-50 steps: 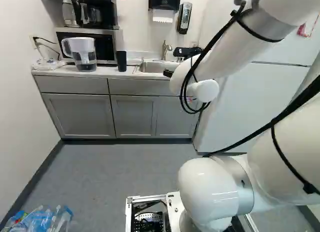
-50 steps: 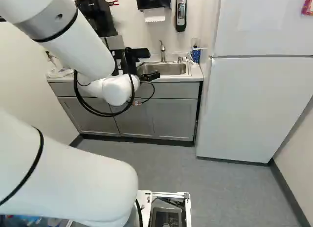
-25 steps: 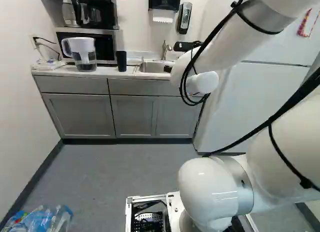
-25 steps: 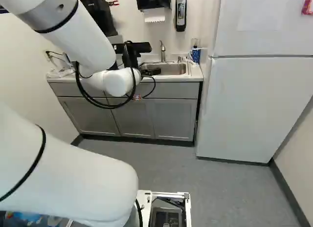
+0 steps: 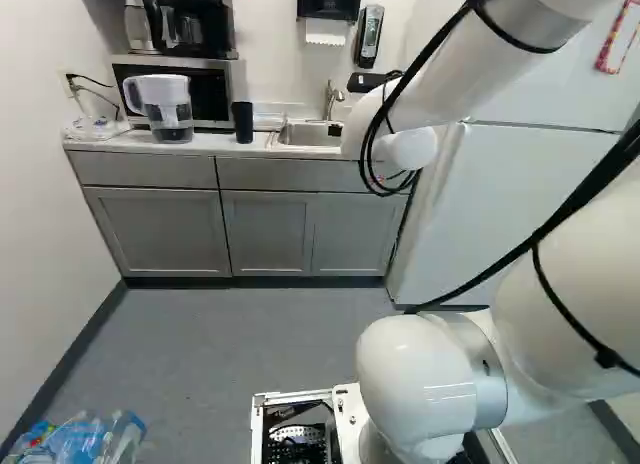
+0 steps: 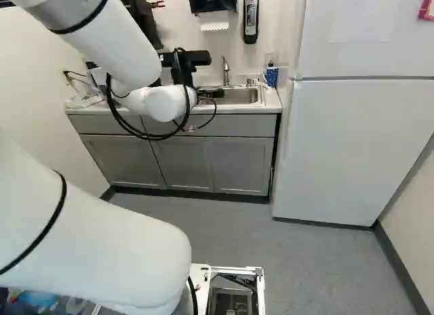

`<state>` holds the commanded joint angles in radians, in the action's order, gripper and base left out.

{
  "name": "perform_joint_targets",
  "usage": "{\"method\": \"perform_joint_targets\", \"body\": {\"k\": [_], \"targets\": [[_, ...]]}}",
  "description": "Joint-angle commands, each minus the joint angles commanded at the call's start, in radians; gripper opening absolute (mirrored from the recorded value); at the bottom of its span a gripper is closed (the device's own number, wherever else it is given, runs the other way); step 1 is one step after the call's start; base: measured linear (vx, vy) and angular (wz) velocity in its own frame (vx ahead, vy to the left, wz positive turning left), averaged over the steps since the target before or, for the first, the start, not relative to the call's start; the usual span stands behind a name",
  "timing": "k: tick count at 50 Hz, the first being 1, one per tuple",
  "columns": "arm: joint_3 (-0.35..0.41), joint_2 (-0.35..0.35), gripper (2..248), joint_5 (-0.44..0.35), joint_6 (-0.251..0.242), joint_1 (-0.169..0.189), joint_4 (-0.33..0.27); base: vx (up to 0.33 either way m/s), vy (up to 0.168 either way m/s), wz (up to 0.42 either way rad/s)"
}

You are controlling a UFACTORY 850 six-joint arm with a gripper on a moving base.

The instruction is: Rinse the cup and place it in the tray

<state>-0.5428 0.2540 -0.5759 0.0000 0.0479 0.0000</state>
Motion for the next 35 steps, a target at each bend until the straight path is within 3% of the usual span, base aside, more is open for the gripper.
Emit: {"method": "perform_joint_targets", "body": {"k": [35], "targets": [[-0.085,-0.011,247,0.111,0.0,0.004,0.0,0.0,0.0,0.0]]}}
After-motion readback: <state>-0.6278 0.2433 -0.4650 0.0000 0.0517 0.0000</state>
